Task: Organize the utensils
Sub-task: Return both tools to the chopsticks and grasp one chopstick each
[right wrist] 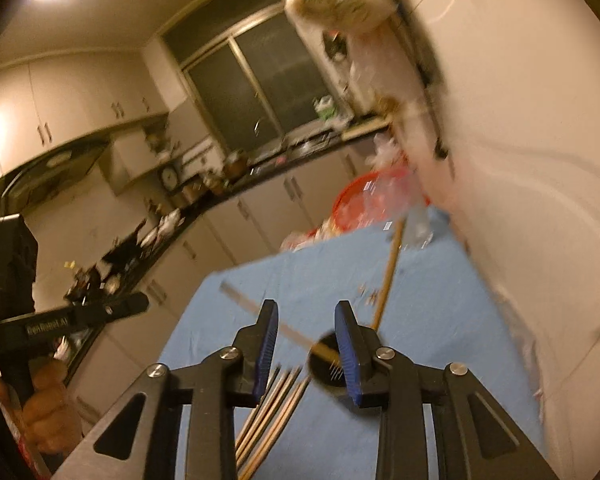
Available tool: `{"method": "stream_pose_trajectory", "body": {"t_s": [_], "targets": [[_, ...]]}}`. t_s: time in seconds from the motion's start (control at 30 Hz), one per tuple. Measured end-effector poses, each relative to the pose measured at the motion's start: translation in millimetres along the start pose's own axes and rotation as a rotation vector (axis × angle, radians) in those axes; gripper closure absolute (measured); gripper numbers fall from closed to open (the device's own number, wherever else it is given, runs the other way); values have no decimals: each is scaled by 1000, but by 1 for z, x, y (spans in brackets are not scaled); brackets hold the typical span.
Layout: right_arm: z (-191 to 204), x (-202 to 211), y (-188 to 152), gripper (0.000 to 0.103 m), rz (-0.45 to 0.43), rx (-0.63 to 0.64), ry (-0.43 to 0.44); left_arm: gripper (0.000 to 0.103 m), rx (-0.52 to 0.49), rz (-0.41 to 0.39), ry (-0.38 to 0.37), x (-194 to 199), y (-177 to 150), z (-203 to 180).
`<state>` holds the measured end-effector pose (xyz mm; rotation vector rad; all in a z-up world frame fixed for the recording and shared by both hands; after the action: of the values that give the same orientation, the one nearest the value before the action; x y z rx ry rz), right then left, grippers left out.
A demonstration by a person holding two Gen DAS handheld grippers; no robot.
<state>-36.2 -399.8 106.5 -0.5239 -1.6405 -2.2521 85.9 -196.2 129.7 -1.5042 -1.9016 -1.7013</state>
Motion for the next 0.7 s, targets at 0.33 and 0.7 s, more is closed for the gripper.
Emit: {"method": "stream_pose_trajectory", "body": {"t_s": [0.33, 0.7], "targets": [[52, -94, -88, 71, 326, 69, 15, 70, 185, 174, 189, -74, -52, 126], [53, -179, -131, 71, 543, 162, -210, 70, 171, 286, 332, -151, -77, 163]]}}
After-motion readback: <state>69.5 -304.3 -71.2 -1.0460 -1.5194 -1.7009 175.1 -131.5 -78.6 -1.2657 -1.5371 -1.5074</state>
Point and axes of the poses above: each gripper's, at about its wrist camera, not at the fingertips, and x roughly against the way its jaws point, z to its left, y to its top, the point moved 6 cm from there along -x, roughly the way its jaws point, and after that the axes turned 10 degrees about x, right-handed, at the moved point
